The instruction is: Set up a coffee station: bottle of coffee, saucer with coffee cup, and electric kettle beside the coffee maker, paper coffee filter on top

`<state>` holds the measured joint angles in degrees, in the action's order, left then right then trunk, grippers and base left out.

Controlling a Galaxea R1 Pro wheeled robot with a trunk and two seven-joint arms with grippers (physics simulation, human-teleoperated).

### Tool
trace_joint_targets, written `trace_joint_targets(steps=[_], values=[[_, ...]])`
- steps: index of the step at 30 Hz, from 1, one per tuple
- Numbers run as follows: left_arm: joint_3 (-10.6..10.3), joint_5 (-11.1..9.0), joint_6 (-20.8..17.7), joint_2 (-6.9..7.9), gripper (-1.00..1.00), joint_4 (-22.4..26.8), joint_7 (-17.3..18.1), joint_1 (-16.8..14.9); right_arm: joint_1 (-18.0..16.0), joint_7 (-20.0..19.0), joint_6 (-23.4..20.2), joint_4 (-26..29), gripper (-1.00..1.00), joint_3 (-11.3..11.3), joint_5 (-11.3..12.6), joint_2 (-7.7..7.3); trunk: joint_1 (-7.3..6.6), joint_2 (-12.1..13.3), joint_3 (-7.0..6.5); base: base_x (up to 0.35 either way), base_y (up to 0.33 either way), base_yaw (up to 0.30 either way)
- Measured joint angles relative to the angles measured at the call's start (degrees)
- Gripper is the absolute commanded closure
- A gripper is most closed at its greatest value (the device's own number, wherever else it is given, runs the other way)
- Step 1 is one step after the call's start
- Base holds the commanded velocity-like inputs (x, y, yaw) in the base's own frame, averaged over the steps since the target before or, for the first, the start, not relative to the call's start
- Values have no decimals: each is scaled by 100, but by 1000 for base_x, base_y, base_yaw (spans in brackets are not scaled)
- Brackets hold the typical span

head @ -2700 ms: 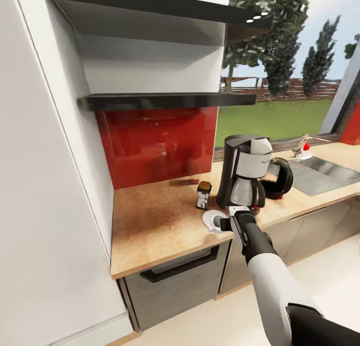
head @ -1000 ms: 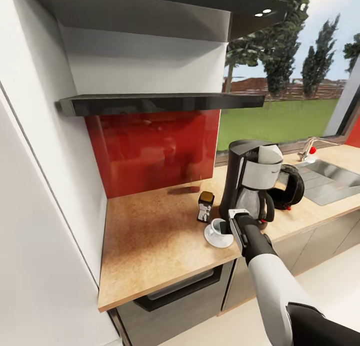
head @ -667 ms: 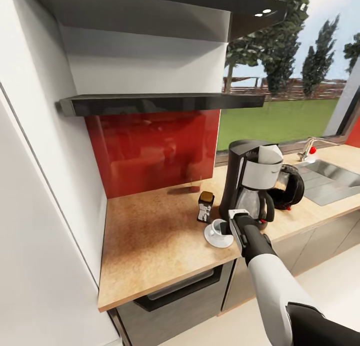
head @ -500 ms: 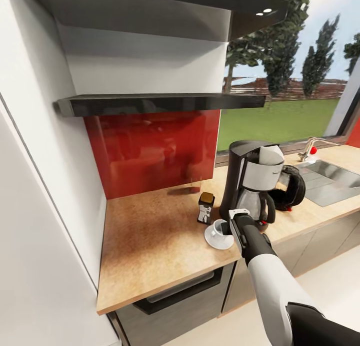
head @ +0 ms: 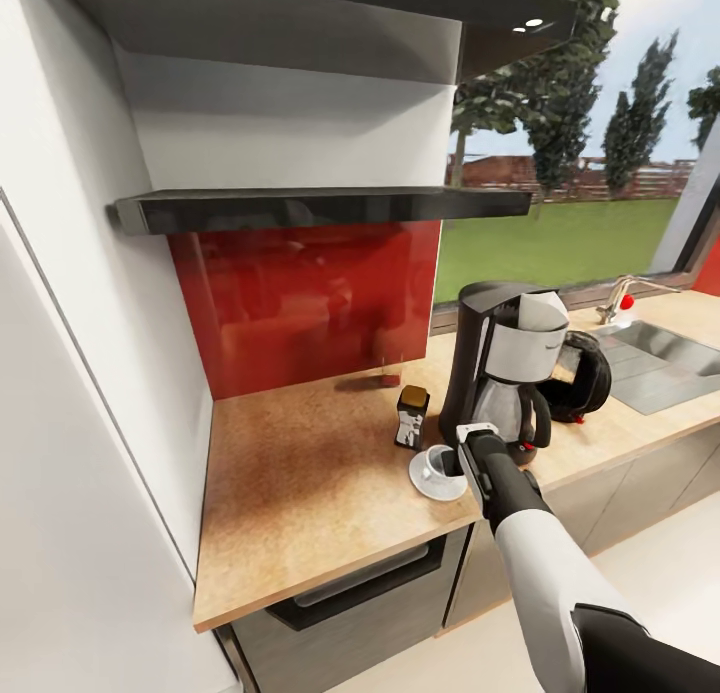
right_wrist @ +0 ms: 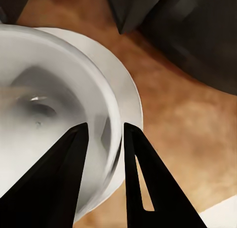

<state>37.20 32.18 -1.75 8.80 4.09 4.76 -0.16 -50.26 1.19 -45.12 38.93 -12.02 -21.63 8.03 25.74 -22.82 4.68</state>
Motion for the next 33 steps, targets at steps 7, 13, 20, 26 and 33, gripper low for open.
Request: trace_joint_targets(steps=[7, 13, 20, 26, 33], values=[[0, -1, 0, 0, -100, 1, 1, 0, 4, 0, 2, -40, -100, -6, 14, -1, 1, 2, 1, 0, 0, 0], [1, -1, 0, 0, -100, 1, 1, 0, 4, 0, 2, -40, -100, -6, 18, -1, 1, 2, 1, 0, 0, 0], [-2, -1, 0, 0, -100, 0, 0, 3, 4, 0, 2, -29, -100, -9, 22, 4, 1, 2, 2, 0, 0, 0], [-4, -1, 0, 0, -100, -1, 0, 7, 4, 0, 2, 11, -100, -20, 28, 22, 1, 2, 2, 0, 0, 0], [0, -1, 0, 0, -100, -1, -1, 8, 4, 0, -358, 413, -100, -18, 34, 37, 1, 2, 2, 0, 0, 0]])
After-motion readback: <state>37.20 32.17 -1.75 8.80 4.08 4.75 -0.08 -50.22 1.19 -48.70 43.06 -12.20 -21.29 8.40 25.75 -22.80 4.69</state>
